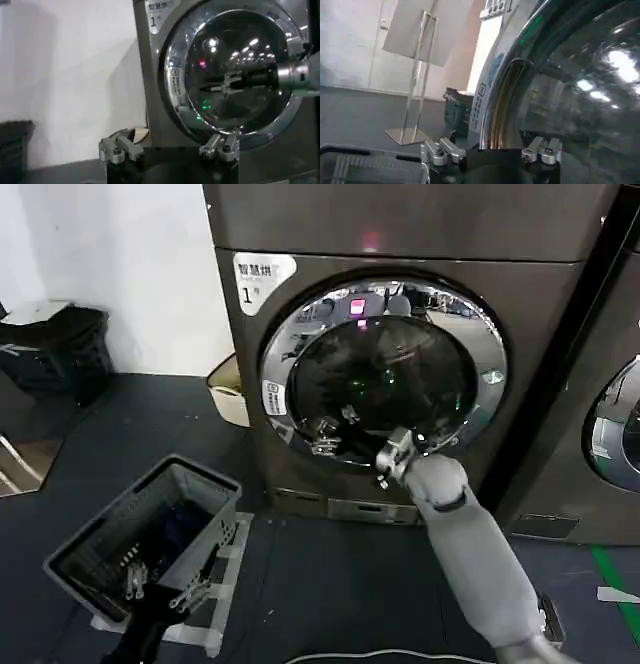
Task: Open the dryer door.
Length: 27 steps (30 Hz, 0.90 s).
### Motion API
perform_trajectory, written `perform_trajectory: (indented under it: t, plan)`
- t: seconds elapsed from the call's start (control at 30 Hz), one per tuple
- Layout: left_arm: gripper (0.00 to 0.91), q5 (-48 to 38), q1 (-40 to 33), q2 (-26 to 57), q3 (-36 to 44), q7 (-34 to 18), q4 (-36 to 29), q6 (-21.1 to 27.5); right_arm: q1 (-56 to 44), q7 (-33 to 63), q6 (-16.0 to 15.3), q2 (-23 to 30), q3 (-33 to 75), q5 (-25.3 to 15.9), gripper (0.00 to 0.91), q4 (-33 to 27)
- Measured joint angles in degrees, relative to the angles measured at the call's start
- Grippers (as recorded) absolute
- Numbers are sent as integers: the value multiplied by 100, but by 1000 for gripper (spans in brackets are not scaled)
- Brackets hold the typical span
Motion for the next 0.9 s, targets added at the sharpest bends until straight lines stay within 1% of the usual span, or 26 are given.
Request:
perform_trajectory:
  t: [0.17, 0.27, 0.43, 0.63, 0.77, 0.9]
  plan:
    - [907, 93, -1, 10, -3, 13, 5, -116, 129, 26, 32, 129, -127, -48, 907, -215]
    - [907, 89, 1, 8, -4, 6, 5, -174, 219, 59, 81, 214, -230, -158, 907, -349]
    - [907, 48, -38, 3, -8, 31, 59, 23, 319, 62, 121, 351, -291, -154, 907, -585]
    - [907, -135, -146, 0, -83, 75, 164, -14, 386, 44, 147, 411, -381, -135, 907, -683]
    - [907, -208, -204, 1, -127, 62, 245, -70, 388, -83, 123, 368, -388, -54, 907, -660]
    - [907, -351, -249, 35, -176, 63, 282, -85, 348, -406, 24, 311, -352, 180, 907, -592]
